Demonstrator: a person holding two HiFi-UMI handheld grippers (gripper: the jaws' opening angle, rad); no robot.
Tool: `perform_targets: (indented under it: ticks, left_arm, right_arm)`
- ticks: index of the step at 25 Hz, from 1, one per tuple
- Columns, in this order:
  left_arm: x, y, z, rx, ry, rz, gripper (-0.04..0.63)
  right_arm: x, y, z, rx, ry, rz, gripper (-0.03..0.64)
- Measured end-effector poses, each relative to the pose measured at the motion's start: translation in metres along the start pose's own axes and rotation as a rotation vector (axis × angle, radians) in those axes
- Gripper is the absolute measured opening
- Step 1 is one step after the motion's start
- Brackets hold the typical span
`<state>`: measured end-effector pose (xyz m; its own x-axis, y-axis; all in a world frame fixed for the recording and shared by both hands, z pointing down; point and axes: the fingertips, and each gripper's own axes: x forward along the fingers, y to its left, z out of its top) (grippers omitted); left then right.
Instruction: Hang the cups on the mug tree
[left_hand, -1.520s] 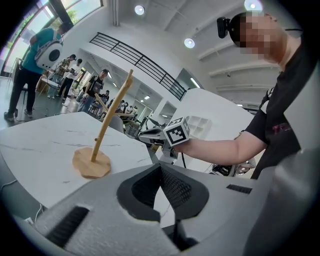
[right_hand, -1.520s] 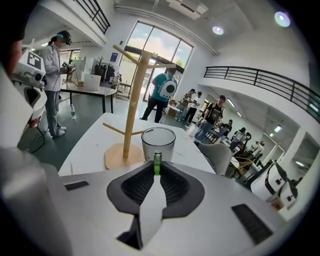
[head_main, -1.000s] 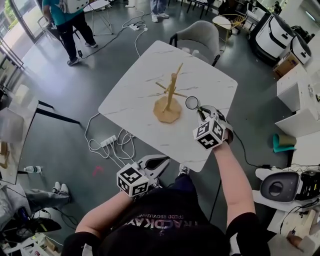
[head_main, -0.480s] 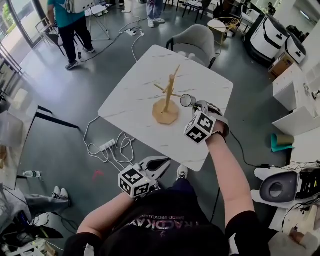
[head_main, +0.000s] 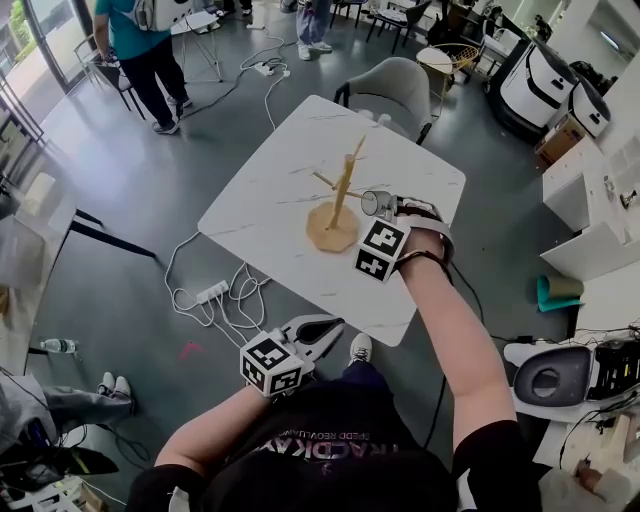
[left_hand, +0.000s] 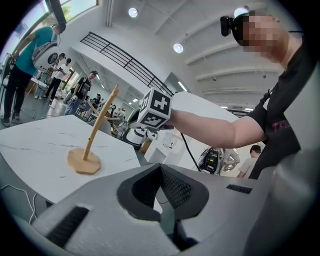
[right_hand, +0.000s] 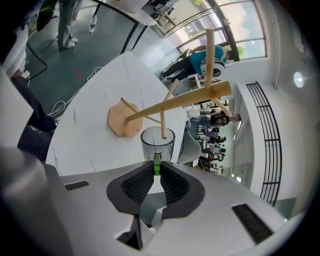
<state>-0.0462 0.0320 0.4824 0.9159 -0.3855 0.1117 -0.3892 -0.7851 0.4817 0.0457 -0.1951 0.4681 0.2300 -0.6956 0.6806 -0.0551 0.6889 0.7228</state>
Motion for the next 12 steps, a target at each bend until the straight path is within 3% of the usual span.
perform_targets:
  ticks: [7,12]
  left_arm:
    - [-0.007,0.005,0.001,-0.002,-0.014,0.011,-0.003]
    - [-0.009,0.008,0.004,0.000,-0.009,0.017,-0.003]
  right_arm:
    - [-0.004,-0.002,0.013,-0.172,0.091,-0.005,0.041]
    - [-0.004,-0.001,0.020,-0.239,0.123,-0.011,0.041]
